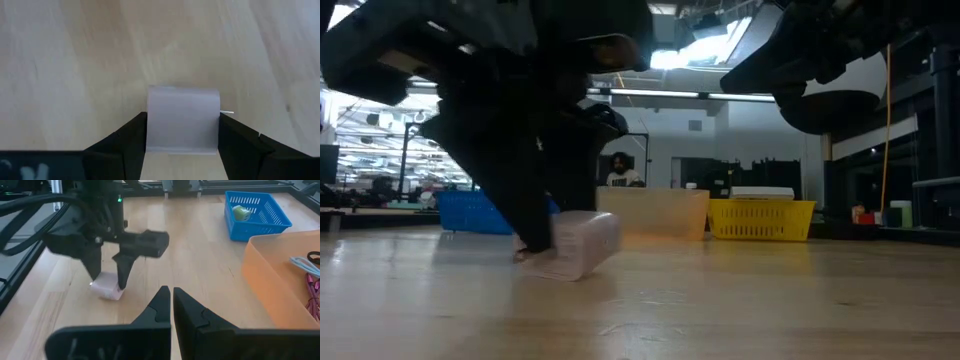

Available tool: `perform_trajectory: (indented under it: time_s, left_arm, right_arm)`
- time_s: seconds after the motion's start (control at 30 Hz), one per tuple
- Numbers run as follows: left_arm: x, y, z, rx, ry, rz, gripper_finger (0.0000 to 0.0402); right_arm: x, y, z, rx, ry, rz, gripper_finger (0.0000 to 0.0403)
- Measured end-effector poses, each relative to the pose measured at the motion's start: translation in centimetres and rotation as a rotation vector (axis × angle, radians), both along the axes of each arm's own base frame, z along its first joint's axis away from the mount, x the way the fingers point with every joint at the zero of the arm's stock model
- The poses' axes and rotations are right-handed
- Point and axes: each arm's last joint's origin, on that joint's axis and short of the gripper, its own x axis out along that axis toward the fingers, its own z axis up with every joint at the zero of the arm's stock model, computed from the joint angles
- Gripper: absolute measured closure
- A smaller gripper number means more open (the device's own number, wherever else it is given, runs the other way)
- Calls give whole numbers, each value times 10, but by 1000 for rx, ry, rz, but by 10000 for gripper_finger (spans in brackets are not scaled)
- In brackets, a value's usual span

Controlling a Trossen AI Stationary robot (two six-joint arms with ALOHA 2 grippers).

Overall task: Pick and place items into bin
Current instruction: Put the pink charger adapter into the blue bin

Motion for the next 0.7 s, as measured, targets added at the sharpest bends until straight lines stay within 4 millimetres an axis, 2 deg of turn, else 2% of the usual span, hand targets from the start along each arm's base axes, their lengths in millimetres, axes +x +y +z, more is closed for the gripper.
perform_trajectory:
  time_s: [0.1,0.47,0.7]
  left_arm:
    - [-4,2,7,7,10,1,205]
    - [-22,11,66,15,-119,-50,205]
    - [-45,30,80,28,-173,3,205]
  right_arm:
    - [0,0,0,-1,2,-1,399]
    - [0,0,-1,0,10,-2,399]
    - [-2,4,-1,-1,10,15,399]
